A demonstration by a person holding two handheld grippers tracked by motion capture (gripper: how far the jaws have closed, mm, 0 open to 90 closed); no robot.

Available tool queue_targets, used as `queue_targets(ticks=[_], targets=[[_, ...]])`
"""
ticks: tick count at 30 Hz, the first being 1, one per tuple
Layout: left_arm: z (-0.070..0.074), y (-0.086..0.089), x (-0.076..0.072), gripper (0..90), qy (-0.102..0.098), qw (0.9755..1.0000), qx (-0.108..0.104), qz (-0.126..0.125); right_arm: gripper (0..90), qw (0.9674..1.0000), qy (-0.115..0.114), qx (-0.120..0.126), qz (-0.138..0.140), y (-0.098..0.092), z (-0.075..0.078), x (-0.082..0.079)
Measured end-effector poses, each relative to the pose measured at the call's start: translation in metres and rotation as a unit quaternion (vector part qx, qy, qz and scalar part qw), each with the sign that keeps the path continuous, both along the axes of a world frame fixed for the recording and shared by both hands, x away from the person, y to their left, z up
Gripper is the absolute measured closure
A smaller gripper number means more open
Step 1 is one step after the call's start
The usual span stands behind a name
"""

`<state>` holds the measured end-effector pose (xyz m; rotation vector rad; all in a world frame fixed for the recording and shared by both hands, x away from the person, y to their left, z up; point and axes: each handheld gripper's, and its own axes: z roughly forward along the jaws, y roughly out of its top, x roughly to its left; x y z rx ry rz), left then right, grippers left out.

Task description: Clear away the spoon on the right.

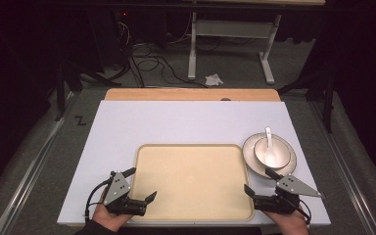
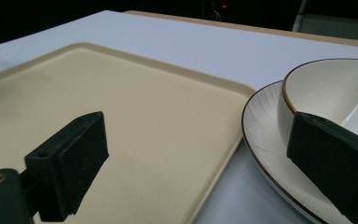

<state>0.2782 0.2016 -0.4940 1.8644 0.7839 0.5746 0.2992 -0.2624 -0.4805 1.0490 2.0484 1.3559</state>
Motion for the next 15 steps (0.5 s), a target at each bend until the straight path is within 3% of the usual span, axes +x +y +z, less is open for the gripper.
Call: queue_targets(ticks=[15], targets=[[-0.0003,-0.0008,-0.0003,0.9,0.001,1.0,0.002,-0.004,4.8,0.9999,0.009,0.002,-0.004,-0.0026,-0.0008,0.0017]])
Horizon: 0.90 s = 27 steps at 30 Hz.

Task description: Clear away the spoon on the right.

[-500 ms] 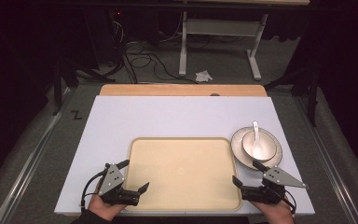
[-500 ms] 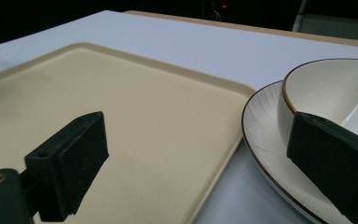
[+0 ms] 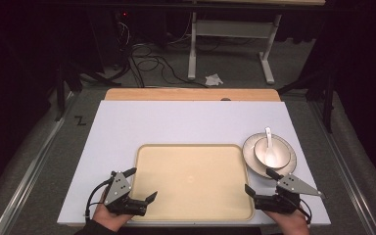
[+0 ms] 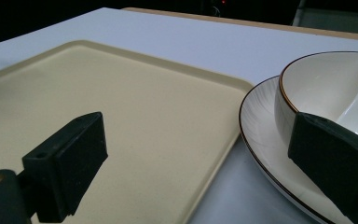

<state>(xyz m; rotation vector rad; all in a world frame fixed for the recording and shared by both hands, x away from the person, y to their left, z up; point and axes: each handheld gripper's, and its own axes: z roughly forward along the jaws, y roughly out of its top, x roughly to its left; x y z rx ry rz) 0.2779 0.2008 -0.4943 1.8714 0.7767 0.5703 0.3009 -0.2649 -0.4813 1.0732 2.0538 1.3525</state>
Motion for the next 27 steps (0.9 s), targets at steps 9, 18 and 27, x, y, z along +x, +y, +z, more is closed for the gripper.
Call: queue_targets(ticks=[9,18,27], targets=[[0.0,0.0,0.0,0.9,0.0,1.0,0.0,0.0,5.1,1.0,0.004,0.004,-0.002,-0.001,0.0,0.0],[0.0,0.0,0.0,0.9,-0.001,1.0,-0.001,-0.001,9.6,0.9999,0.001,0.007,-0.011,-0.011,0.003,0.002],[0.002,0.002,-0.001,0.9,-0.004,1.0,-0.003,0.0,20.1,0.9991,-0.013,0.018,-0.035,-0.024,0.009,0.002]])
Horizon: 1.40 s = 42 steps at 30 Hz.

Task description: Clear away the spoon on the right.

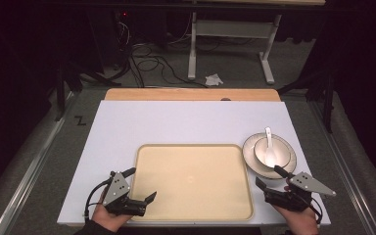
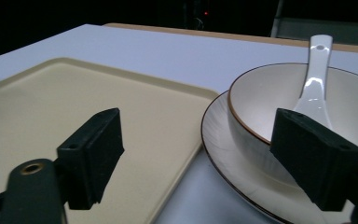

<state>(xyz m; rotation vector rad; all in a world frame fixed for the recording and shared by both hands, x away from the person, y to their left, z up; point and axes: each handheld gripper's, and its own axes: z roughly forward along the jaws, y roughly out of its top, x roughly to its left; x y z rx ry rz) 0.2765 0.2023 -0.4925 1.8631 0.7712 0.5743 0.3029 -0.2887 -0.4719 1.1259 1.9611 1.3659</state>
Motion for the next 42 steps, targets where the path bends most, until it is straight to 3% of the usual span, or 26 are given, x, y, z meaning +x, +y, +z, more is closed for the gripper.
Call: queue_targets(ticks=[6,11,17,18,21,23,26,28,33,34,37,42], targets=[[-0.001,-0.001,0.001,0.9,0.004,1.0,-0.001,0.001,28.3,0.9999,-0.001,0.002,-0.015,-0.005,0.007,0.003],[-0.001,0.001,0.0,0.9,0.004,1.0,-0.004,0.001,38.3,0.9994,-0.01,-0.009,-0.033,-0.004,0.023,0.02],[0.0,0.001,0.001,0.9,0.003,1.0,-0.006,0.001,51.9,0.9986,0.011,-0.034,-0.04,-0.004,0.034,0.047],[0.0,0.0,0.001,0.9,0.004,1.0,-0.005,-0.001,58.9,0.9979,0.02,-0.044,-0.043,-0.003,0.037,0.062],[0.0,0.0,0.001,0.9,0.003,1.0,-0.004,-0.001,74.8,0.9969,0.032,-0.052,-0.049,-0.003,0.04,0.08],[0.0,0.0,0.001,0.9,0.005,1.0,-0.006,-0.001,90.0,0.9951,0.041,-0.067,-0.06,-0.002,0.042,0.093],[-0.001,0.0,0.001,0.9,0.006,1.0,-0.005,-0.001,90.0,0.9929,0.048,-0.086,-0.066,0.0,0.043,0.106],[-0.001,0.0,0.001,0.9,0.006,1.0,-0.004,-0.003,90.0,0.9897,0.061,-0.115,-0.059,0.008,0.044,0.123],[-0.001,0.0,0.001,0.9,0.006,1.0,-0.005,-0.003,90.0,0.9858,0.081,-0.13,-0.069,0.017,0.044,0.142],[0.0,0.0,0.001,0.9,0.005,1.0,-0.006,-0.003,90.0,0.9826,0.092,-0.146,-0.07,0.02,0.043,0.151],[0.0,0.0,0.001,0.9,0.004,1.0,-0.006,-0.003,90.0,0.977,0.104,-0.168,-0.08,0.021,0.042,0.159],[0.0,0.0,0.001,0.9,0.004,1.0,-0.004,-0.005,90.0,0.9732,0.113,-0.178,-0.092,0.01,0.043,0.165]])
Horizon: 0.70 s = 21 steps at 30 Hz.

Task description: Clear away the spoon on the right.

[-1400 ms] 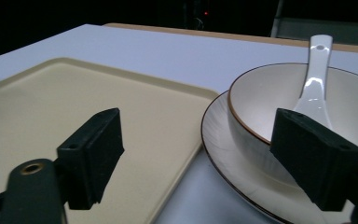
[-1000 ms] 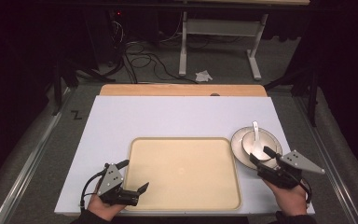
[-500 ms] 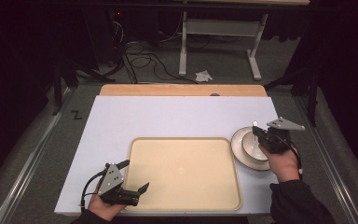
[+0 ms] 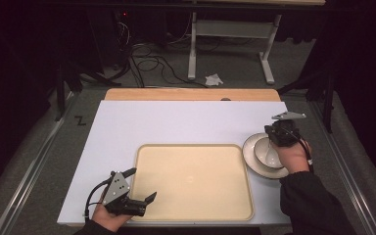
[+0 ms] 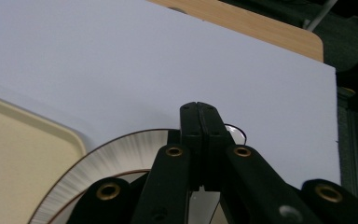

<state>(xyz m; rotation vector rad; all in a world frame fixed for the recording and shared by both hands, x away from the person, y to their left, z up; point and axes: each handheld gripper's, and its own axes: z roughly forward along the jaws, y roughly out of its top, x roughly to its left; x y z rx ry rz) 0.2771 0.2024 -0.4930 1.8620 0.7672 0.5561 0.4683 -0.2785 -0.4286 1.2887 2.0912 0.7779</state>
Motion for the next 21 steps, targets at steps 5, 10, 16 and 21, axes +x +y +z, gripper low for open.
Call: queue_targets(ticks=[5,10,16,21], targets=[[0.0,0.0,0.0,0.9,0.0,1.0,0.001,-0.002,90.0,0.9997,0.01,-0.006,-0.022,-0.016,-0.001,0.001],[0.0,-0.001,0.0,1.0,0.001,1.0,0.002,-0.003,90.0,0.9992,0.014,-0.005,-0.037,-0.035,-0.001,-0.005],[0.0,-0.002,0.0,0.9,0.002,1.0,0.006,-0.006,90.0,0.9991,0.017,0.0,-0.04,-0.053,-0.002,-0.02],[-0.001,-0.002,0.0,0.9,0.002,1.0,0.007,-0.005,90.0,0.999,0.012,0.008,-0.042,-0.066,-0.003,-0.036]])
